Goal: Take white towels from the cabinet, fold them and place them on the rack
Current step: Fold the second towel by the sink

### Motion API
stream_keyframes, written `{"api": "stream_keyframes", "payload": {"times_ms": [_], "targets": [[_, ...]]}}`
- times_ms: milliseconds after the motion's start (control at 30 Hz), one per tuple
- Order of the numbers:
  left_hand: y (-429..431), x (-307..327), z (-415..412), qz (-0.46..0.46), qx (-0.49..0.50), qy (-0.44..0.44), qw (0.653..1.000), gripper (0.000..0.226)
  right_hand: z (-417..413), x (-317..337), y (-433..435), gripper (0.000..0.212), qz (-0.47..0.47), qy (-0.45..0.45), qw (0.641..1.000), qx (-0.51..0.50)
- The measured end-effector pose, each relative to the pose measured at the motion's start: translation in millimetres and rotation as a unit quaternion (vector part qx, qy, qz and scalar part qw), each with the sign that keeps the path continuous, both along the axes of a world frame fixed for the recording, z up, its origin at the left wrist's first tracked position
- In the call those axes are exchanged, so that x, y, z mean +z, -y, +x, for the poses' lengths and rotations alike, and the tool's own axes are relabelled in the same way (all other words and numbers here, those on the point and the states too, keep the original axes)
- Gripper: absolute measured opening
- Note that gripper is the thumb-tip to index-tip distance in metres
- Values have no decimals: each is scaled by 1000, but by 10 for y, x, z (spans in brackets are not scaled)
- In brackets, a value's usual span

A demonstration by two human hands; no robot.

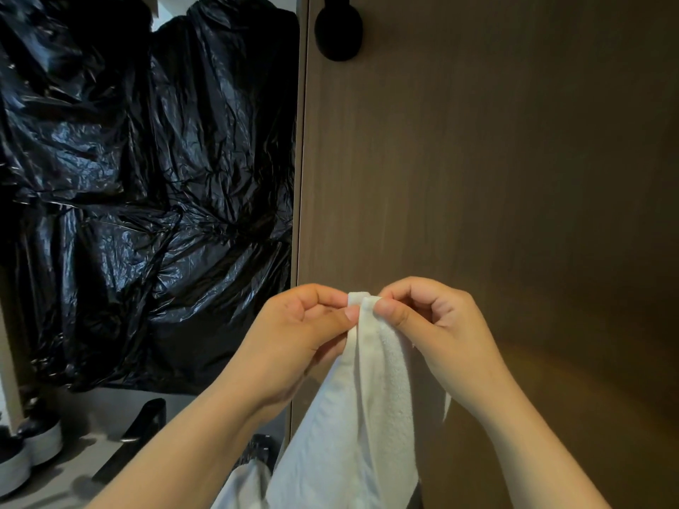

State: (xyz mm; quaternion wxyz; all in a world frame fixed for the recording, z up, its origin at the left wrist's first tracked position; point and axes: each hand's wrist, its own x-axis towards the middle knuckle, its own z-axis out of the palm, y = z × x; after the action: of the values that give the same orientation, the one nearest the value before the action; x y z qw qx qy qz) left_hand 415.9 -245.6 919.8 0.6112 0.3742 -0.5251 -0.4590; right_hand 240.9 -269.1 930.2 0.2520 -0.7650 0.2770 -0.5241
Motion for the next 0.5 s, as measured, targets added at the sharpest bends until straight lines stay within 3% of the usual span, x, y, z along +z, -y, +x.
{"api": "stream_keyframes", "payload": {"times_ms": [133,300,500], "targets": [[-6,-79,-4,-2,-24,-5,1000,32,10,-73,31,8,5,0,1000,-24],[-75,-126,-63,-16,2,24,1000,16,44,-137,20,8,12,13,1000,-24],[-109,-131,-75,-60,5,52,997,21,44,-170,33,12,14,41,999,-24]]}}
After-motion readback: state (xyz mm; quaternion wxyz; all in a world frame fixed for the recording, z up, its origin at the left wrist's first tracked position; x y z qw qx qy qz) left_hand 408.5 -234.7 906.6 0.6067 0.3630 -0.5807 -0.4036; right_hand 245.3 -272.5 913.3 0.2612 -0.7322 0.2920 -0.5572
